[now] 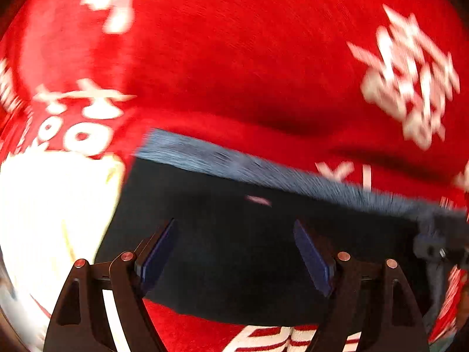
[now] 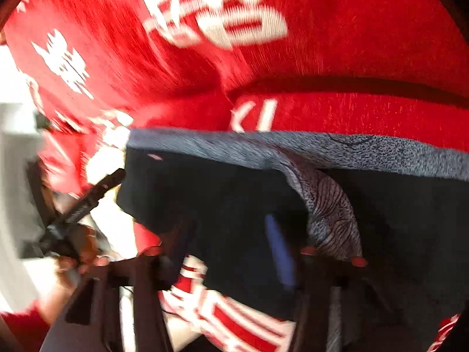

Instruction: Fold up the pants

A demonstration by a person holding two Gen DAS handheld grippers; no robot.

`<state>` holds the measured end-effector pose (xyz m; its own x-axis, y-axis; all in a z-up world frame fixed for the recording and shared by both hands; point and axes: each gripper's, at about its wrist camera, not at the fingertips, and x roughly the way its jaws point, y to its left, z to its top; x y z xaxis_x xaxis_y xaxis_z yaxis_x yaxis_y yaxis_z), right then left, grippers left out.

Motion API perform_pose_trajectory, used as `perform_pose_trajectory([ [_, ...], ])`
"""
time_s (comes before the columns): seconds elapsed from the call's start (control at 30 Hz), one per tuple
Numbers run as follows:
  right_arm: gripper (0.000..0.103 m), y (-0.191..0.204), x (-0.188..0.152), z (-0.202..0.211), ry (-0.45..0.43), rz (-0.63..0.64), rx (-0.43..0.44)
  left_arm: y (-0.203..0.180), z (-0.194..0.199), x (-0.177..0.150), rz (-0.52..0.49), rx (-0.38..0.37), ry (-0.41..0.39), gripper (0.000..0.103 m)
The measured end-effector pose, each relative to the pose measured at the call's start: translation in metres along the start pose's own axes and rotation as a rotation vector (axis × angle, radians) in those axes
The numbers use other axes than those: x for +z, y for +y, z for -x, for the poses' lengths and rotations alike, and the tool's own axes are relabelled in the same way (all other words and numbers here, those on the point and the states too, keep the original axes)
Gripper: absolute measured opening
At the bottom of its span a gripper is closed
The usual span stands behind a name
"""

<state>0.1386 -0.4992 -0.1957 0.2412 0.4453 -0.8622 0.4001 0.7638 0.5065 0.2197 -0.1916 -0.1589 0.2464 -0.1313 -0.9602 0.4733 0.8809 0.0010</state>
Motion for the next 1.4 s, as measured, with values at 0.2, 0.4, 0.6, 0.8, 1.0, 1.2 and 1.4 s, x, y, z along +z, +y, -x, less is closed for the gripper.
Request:
perform_pose_trajectory([
  [0.2, 0.037, -0.008, 0.016, -0.017, -0.055, 0.092, -0.135, -0.042, -0.058, -0.004, -0.055, 0.126, 0.020, 0.092],
  [0.4, 0.065, -0.030, -0.016, 0.035, -0.125, -0.002, 0.039, -0.062, -0.027, -0.018, -0.093, 0.099, 0.062, 0.092],
  [0.6, 0.065, -0.059, -0.085, 0.062, -0.129, -0.113, 0.052, -0.115, 0.007, -0.068, -0.157, 0.036, 0.123, 0.092],
  [0.8, 0.065, -0.093, -0.181, 0.089, -0.164, -0.244, -0.022, -0.180, 0.022, -0.127, -0.239, -0.057, 0.195, 0.092],
  [1.0, 0.065, -0.123, -0.295, 0.103, -0.195, -0.451, -0.055, -0.232, 0.034, -0.173, -0.351, -0.122, 0.217, 0.092],
  [1.2, 0.065, -0.141, -0.388, 0.074, -0.170, -0.601, -0.060, -0.260, 0.047, -0.212, -0.409, -0.144, 0.212, 0.092],
  [1.4, 0.058, -0.150, -0.415, 0.054, -0.287, -0.678, 0.085, -0.280, 0.066, -0.254, -0.490, -0.137, 0.194, 0.092],
])
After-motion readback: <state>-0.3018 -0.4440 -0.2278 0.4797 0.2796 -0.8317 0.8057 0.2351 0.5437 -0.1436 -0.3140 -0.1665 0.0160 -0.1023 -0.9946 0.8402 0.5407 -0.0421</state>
